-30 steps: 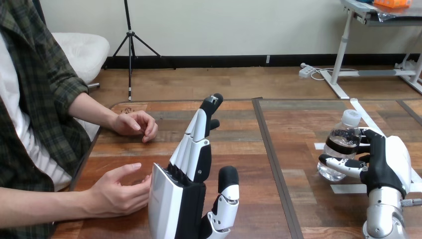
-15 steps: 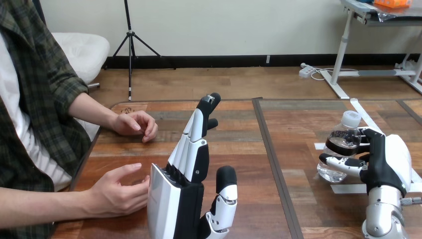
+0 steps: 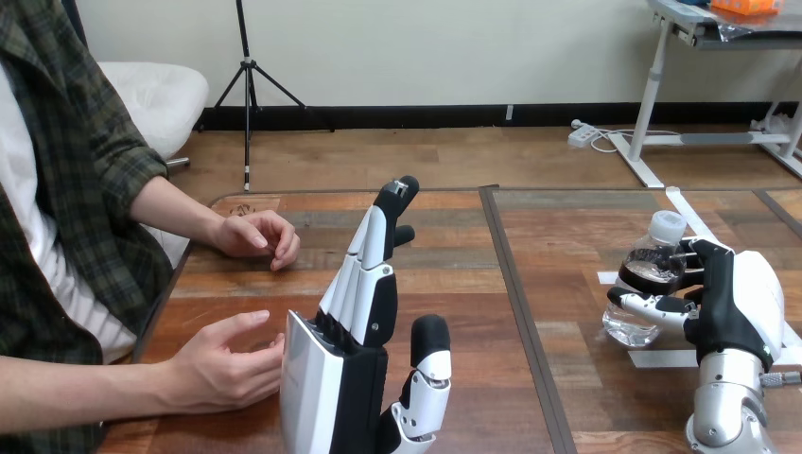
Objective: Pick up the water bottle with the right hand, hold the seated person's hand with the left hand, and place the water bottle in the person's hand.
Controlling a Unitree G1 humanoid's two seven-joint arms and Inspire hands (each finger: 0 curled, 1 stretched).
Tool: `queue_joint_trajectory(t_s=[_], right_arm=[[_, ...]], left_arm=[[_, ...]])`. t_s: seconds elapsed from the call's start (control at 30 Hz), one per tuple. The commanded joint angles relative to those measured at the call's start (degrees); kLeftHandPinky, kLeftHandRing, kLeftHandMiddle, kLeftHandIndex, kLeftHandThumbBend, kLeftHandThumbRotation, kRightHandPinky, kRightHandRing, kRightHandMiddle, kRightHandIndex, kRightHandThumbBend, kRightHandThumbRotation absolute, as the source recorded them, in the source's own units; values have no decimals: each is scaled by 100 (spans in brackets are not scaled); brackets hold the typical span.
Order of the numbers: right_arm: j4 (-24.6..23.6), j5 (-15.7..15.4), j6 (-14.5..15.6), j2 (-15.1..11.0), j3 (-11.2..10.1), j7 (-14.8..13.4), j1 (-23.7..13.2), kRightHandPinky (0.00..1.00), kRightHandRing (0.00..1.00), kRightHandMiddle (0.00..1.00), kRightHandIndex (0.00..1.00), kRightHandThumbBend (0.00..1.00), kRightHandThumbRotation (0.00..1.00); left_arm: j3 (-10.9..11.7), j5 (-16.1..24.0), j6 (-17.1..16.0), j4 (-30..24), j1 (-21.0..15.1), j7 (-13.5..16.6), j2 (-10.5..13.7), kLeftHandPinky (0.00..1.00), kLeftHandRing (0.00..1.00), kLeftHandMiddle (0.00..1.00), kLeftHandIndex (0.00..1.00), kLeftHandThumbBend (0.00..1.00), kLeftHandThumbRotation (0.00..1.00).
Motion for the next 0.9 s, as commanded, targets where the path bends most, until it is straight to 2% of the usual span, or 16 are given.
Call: queue_joint_trajectory(t_s=[0.0, 0.37, 0.87], right_arm=[[-224, 35, -147, -45, 8, -146, -551, 53, 56, 59, 59, 81, 0], [-197, 54, -297, -14, -1, -292, -559, 49, 50, 52, 55, 78, 0], [-226, 97, -366, 37, -16, -333, -564, 48, 48, 51, 53, 77, 0]], left_arm=[[50, 31, 13, -23, -249, 82, -43, 76, 92, 94, 100, 0, 100], [30, -35, -59, 12, -246, 45, -33, 76, 93, 94, 100, 0, 100], [34, 15, -69, 39, -272, 131, -30, 78, 93, 94, 100, 0, 100]])
